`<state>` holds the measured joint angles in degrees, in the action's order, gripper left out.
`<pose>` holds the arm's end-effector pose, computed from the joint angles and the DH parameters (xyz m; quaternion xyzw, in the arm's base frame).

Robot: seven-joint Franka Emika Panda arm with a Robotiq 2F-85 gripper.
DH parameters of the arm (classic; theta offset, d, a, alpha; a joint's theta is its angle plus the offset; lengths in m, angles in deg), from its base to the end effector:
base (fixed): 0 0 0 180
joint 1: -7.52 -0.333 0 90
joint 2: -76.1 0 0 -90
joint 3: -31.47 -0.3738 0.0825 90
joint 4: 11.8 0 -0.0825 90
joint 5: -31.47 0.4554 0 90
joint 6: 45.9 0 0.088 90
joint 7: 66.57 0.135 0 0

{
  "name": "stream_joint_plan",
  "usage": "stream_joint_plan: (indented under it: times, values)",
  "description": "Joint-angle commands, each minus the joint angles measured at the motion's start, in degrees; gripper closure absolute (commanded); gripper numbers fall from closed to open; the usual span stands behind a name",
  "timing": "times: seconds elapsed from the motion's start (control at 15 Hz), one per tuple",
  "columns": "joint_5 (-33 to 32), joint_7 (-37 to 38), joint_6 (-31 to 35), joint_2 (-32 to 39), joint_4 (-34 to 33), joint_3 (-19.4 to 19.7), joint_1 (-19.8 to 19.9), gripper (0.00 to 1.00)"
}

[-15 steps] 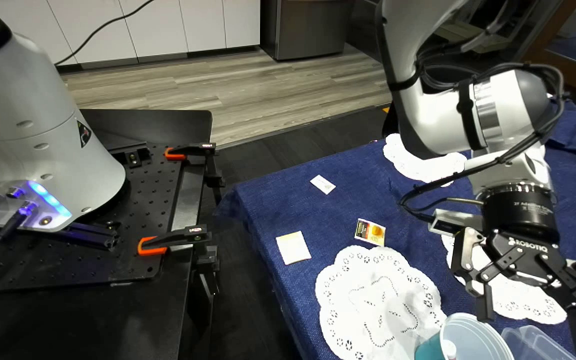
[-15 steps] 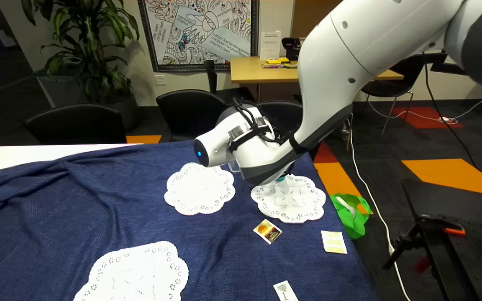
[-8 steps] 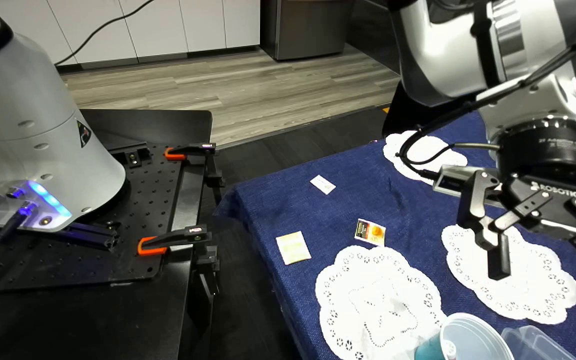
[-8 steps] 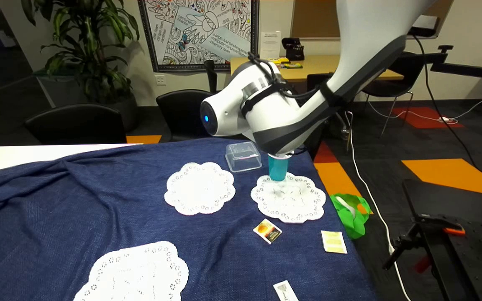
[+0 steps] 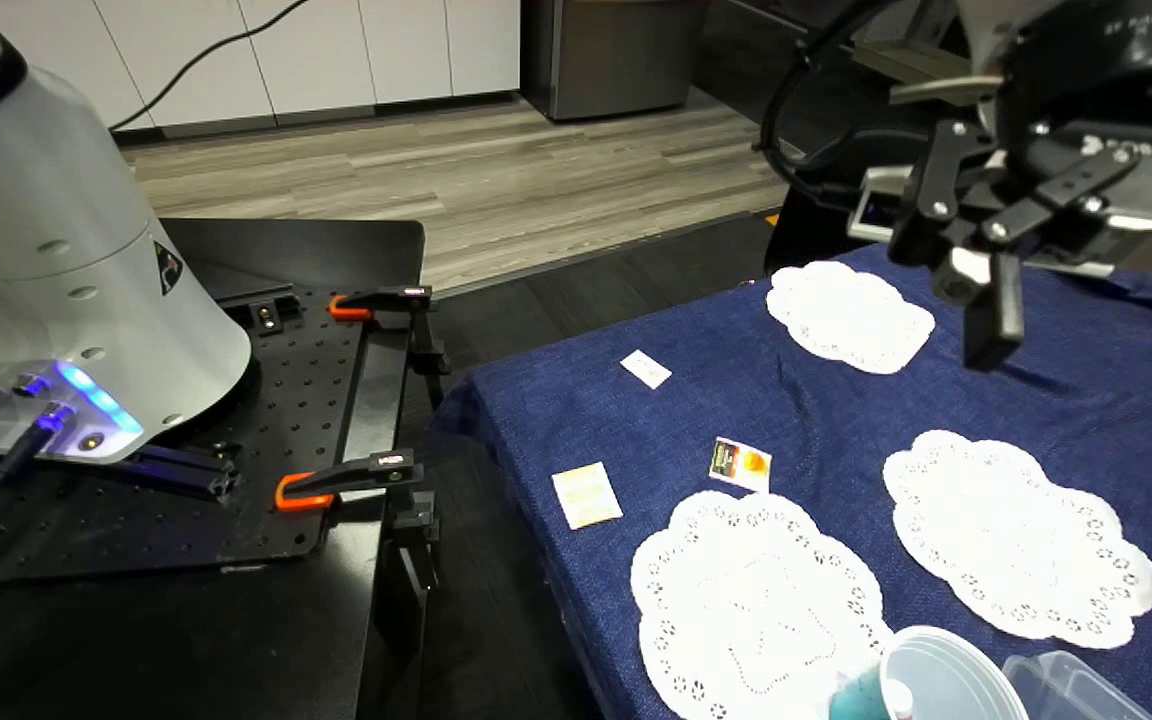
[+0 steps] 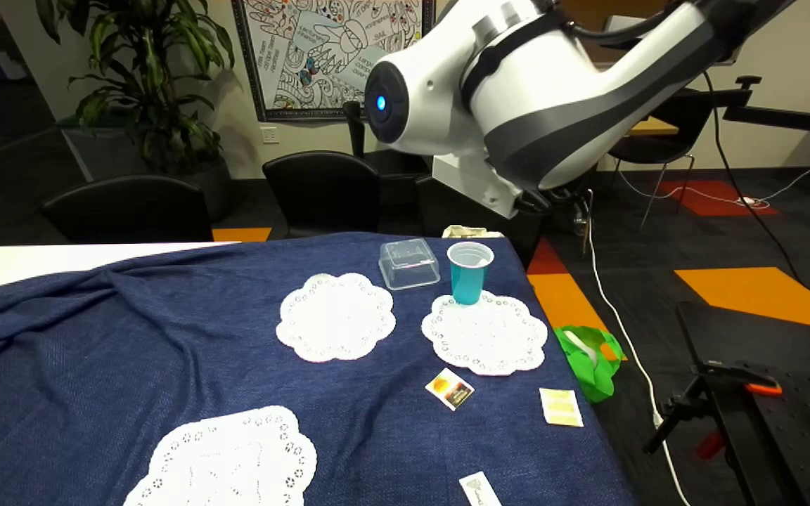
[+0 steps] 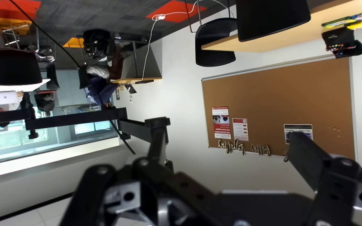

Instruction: Put the marker in the cup

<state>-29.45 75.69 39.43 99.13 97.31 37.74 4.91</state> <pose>0.6181 -0.1595 0.3045 0.3801 -0.6996 0.3452 0.4969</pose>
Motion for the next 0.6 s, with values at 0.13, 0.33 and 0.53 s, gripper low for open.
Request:
stream_joint_plan:
  times: [0.13, 0.33, 0.53]
  values:
    - [-0.28, 0.2, 0.19, -9.92, 5.06, -4.03, -0.16, 0.0]
    - [-0.03, -0.3, 0.02, -8.41, 2.76, -4.91, 0.34, 0.0]
    - [-0.01, -0.34, 0.05, -8.64, 2.75, -5.23, 0.28, 0.0]
